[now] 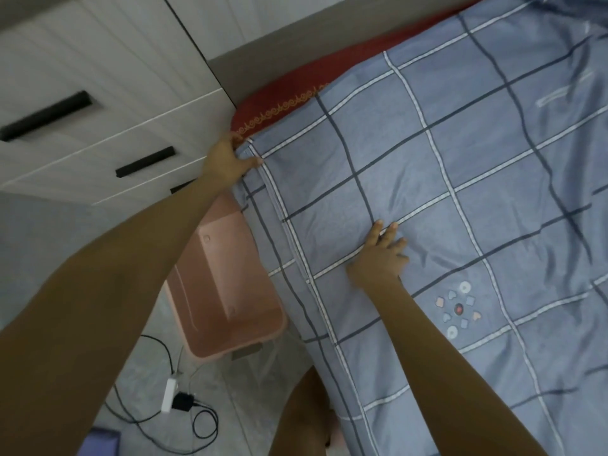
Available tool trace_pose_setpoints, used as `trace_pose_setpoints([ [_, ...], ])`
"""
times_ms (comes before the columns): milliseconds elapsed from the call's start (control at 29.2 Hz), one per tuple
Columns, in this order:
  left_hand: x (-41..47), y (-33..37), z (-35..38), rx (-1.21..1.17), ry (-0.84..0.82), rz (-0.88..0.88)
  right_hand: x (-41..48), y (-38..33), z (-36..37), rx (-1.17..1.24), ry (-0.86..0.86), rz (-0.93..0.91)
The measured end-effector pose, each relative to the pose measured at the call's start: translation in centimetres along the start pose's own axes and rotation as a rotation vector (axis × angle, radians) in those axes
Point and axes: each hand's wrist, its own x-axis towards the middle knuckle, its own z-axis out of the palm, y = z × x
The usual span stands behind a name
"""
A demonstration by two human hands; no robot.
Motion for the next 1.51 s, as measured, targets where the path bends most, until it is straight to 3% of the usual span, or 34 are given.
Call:
trace_pose_setpoints([
  [137, 0.0, 0.1, -0.3, -0.025, -0.236, -0.029, 0.2, -0.1, 0.4, 0.008, 0.024, 0.006],
  [240, -0.7, -0.1, -0.1, 0.133, -0.320, 0.110, 0.2, 0.0, 0.8, 0.019, 0.048, -0.002],
  [514, -4.5, 0.1, 2.6, 0.089, -0.101, 0.233, -0.1, 1.8, 1.8, 0.176, 0.164, -0.119],
  [686, -5.2, 0.1, 3.9, -0.050, 0.085, 0.221, -0.5, 2.6, 2.0, 0.541, 0.409, -0.208],
  [754, -5.0, 0.2, 3.6, -0.078, 0.113, 0.236, -0.7, 2.9, 2.2, 0.588, 0.500, -0.208],
  [857, -4.5, -0.4, 3.2, -0.067, 0.142, 0.232, -0.5, 3.4, 2.6, 0.587, 0.490, -0.161],
  [1028, -4.0, -2.7, 3.2, 0.057, 0.221, -0.016, -0.1, 3.9, 2.0, 0.628, 0.445, -0.023],
  [1165, -4.0, -2.4, 3.0, 0.201, 0.531, -0.395, 2.8, 4.5, -2.2, 0.554, 0.649, -0.120],
  [1200, -4.1, -1.5, 3.4, 0.280, 0.587, -0.415, 4.0, 4.6, -3.5, 0.523, 0.658, -0.102],
  [1234, -4.4, -0.3, 4.1, 0.343, 0.590, -0.344, 4.9, 4.6, -4.5, 0.496, 0.638, -0.080],
  [1303, -5.5, 2.3, 5.5, 0.415, 0.485, -0.034, 5.8, 3.1, -3.3, 0.342, 0.537, -0.150],
  [1405, -7.5, 6.6, 8.2, 0.487, 0.252, 0.423, 2.7, -1.6, 4.5, -0.015, 0.460, -0.620],
  [1508, -9.4, 9.2, 12.5, 0.660, -0.082, 0.912, -3.1, -3.9, 10.3, -0.098, 0.316, -0.996],
])
